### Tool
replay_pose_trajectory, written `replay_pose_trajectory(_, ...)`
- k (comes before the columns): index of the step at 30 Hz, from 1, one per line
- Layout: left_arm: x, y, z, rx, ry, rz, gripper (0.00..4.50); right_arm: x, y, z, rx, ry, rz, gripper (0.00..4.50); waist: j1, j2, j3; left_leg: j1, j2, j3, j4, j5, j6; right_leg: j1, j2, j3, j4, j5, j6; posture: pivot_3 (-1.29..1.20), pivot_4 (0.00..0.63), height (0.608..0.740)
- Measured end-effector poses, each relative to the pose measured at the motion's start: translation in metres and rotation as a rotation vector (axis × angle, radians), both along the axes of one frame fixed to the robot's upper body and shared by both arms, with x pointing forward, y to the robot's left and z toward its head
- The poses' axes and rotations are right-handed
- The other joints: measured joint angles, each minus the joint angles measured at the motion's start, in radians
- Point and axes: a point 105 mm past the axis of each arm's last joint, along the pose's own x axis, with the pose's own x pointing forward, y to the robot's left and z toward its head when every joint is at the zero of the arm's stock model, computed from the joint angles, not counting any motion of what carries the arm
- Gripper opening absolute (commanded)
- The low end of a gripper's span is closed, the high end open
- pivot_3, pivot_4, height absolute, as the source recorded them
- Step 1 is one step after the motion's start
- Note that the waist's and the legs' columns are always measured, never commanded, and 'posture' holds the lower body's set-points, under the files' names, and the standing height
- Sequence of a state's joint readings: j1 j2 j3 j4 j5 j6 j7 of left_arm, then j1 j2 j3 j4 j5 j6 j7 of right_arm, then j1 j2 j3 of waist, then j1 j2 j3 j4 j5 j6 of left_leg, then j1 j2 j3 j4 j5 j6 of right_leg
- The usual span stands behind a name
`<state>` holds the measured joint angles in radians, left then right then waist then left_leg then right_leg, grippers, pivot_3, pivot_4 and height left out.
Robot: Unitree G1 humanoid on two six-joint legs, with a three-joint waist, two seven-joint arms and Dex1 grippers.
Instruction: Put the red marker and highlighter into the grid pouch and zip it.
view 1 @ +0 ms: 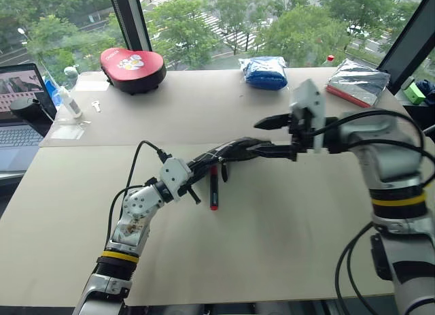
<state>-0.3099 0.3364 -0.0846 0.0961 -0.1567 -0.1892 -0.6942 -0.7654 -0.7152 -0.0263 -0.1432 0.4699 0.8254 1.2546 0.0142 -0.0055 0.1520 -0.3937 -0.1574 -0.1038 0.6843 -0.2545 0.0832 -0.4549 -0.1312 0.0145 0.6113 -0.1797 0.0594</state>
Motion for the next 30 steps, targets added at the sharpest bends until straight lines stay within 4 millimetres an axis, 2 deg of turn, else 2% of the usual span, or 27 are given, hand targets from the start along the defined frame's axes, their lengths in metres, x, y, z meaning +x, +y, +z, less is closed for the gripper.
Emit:
replay_pose_trajectory(2,0.001,0.000,0.000,-0.005,0.007,0.007,0.00,-0.009,0.000,-0.001,0.035,0.054,0.014,3.66,-0.005,0.000,0.000,0.000,0.000,0.000,0.000,0.000,0.000,-0.001,0.000,0.000,0.001,0.000,0.000,0.00,0.150,0.740)
replay_pose_trajectory(7,0.004,0.003,0.000,-0.014,0.017,0.034,0.00,-0.024,0.007,-0.020,0.024,0.155,-0.018,3.66,-0.003,0.000,0.000,0.001,0.001,0.000,0.000,0.000,-0.001,-0.001,0.000,0.000,0.003,0.000,0.000,0.00,0.150,0.740)
replay_pose_trajectory(11,0.007,0.009,0.002,-0.023,0.022,0.063,0.00,-0.016,0.017,-0.045,-0.058,0.219,-0.181,3.66,-0.003,0.000,0.000,0.000,0.000,0.001,0.002,0.000,-0.001,-0.001,0.000,0.000,0.003,0.001,-0.001,0.00,0.150,0.740)
replay_pose_trajectory(13,0.008,0.009,0.002,-0.024,0.031,0.068,0.00,-0.011,0.031,-0.071,-0.105,0.315,-0.290,3.66,-0.003,0.000,0.000,0.000,0.000,0.001,0.002,0.001,-0.001,-0.002,0.000,0.001,0.004,0.001,-0.001,0.00,0.150,0.740)
replay_pose_trajectory(15,0.009,0.009,0.002,-0.025,0.033,0.071,0.00,-0.014,0.043,-0.079,-0.113,0.352,-0.307,3.66,-0.003,0.000,0.000,0.000,0.000,0.001,0.002,0.001,-0.001,-0.002,0.000,0.001,0.004,0.001,-0.001,0.00,0.150,0.740)
replay_pose_trajectory(18,0.010,0.008,0.004,-0.031,0.030,0.070,0.00,-0.019,0.058,-0.082,-0.140,0.371,-0.322,3.66,-0.003,0.000,0.000,0.000,0.000,0.001,0.003,0.001,-0.001,-0.002,0.000,0.000,0.004,0.001,-0.001,0.00,0.150,0.740)
replay_pose_trajectory(21,0.010,0.007,0.005,-0.033,0.027,0.069,0.00,-0.019,0.065,-0.083,-0.174,0.380,-0.348,3.66,-0.002,0.000,0.000,0.000,-0.001,0.001,0.004,0.001,-0.001,-0.001,0.000,0.000,0.004,0.001,0.000,0.00,0.150,0.740)
replay_pose_trajectory(30,0.011,0.001,0.006,-0.049,0.030,0.058,0.00,0.003,0.085,-0.106,-0.302,0.385,-0.474,3.66,-0.015,0.000,0.000,0.000,-0.001,0.001,0.004,0.001,-0.001,-0.002,0.000,0.000,0.006,0.002,0.000,0.00,0.150,0.740)
